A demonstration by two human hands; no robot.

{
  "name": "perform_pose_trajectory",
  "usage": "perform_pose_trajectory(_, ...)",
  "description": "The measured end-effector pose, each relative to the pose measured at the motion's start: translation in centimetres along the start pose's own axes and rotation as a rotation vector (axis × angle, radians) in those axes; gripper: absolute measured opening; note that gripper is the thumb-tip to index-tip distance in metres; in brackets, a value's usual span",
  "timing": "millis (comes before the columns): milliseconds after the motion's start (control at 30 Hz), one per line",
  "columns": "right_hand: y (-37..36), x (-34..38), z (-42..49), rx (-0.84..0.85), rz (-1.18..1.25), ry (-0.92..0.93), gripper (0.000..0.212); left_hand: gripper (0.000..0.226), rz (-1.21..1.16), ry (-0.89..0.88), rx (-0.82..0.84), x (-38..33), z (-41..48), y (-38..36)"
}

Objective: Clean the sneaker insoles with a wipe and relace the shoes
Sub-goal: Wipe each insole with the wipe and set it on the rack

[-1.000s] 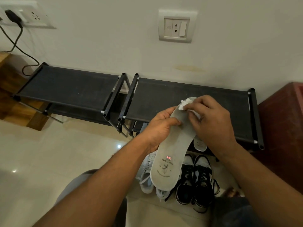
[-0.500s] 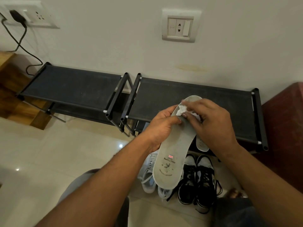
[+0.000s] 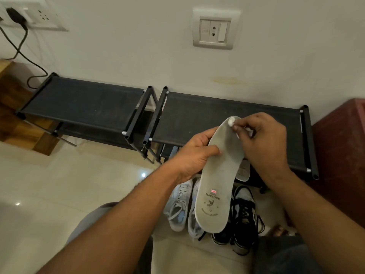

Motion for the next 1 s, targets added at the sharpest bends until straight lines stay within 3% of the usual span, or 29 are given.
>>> perform_pose_trajectory(133,-1.0,2.4,-2.0,0.144,0.004,0.231,0.012,0.049,-0.033,-0.012,-0.004,-0.1,-0.3,0.0)
perform_pose_trajectory(267,0.2,-0.2,0.1,-0.009,0.014,-0.037,0.007,0.063,0.025,0.014,0.013,0.0,-0.1,0.0)
perform_pose_trajectory(433,-0.8,1.9,-1.8,0.106,0.011,0.199,0.015,0.056,0.013,0.016,-0.009,0.1,-0.2,0.0)
perform_pose_trajectory(567,0.1,-0.3,0.2,0.003,-0.003,-0.031,0.009,0.063,0.039,0.024,0.001,-0.1,-0.1,-0.1)
perform_pose_trajectory(700,-0.8,2.2,-1.9,0.163,0.039,0.235,0.016,0.055,-0.014,0.024,-0.042,0.0,-0.2,0.2)
perform_pose_trajectory(833,0.0,0.4,-0.1,0.071,0.014,0.058,0.015,0.061,-0.02,0.009,-0.069,-0.2,0.0,0.4)
perform_pose_trajectory(1000,-0.4,2.4,-1.5,0.226,-0.003,0.285,0.014,0.056,-0.218,-0.002,-0.076,-0.1,0.0,0.7)
Point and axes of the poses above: each hand's wrist, its own z-axis towards the middle knuckle, its own y-axis out of the back of the hand, x = y × z, the point moved 2 cm from there along z, towards the middle knuckle, and after that the axes turned 4 degrees about -z, right-handed, at the moved point
